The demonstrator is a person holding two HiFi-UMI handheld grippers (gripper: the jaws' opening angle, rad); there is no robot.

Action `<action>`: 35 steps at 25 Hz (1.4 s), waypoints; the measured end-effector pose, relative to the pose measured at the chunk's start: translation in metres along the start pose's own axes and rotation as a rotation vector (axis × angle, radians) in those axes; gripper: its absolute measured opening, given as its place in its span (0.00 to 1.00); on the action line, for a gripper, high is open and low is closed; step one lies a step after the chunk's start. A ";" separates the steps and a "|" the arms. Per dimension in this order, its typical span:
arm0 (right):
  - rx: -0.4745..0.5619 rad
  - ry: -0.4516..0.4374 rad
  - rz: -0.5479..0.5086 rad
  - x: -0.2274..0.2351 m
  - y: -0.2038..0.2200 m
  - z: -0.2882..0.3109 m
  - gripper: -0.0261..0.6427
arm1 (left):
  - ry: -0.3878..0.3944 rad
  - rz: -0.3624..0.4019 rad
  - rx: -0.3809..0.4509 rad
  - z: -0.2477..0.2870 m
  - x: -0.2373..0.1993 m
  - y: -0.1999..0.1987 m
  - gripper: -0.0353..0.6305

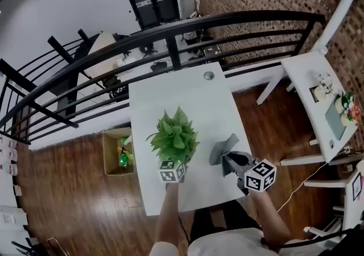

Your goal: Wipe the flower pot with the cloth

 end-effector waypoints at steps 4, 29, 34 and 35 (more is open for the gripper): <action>-0.013 -0.003 -0.019 -0.006 0.004 0.009 0.03 | -0.061 0.123 0.082 0.014 -0.006 0.032 0.91; 0.270 -0.088 -0.274 -0.106 -0.048 -0.097 0.03 | -0.208 0.086 0.378 -0.239 0.131 -0.041 0.92; 0.277 0.009 -0.465 -0.113 -0.021 -0.189 0.03 | -0.267 0.087 0.480 -0.293 0.218 -0.039 0.82; 0.285 0.015 -0.469 -0.108 -0.018 -0.203 0.03 | -0.278 0.084 0.495 -0.300 0.234 -0.038 0.80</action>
Point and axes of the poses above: the fingertips, and each gripper's own axes: z forward along the fingers, x to its right, y out of its underside, the point moved 4 cm from there along -z, backward along the fingers, and after that the axes turned 5 degrees about -y, right-handed, at the moved point
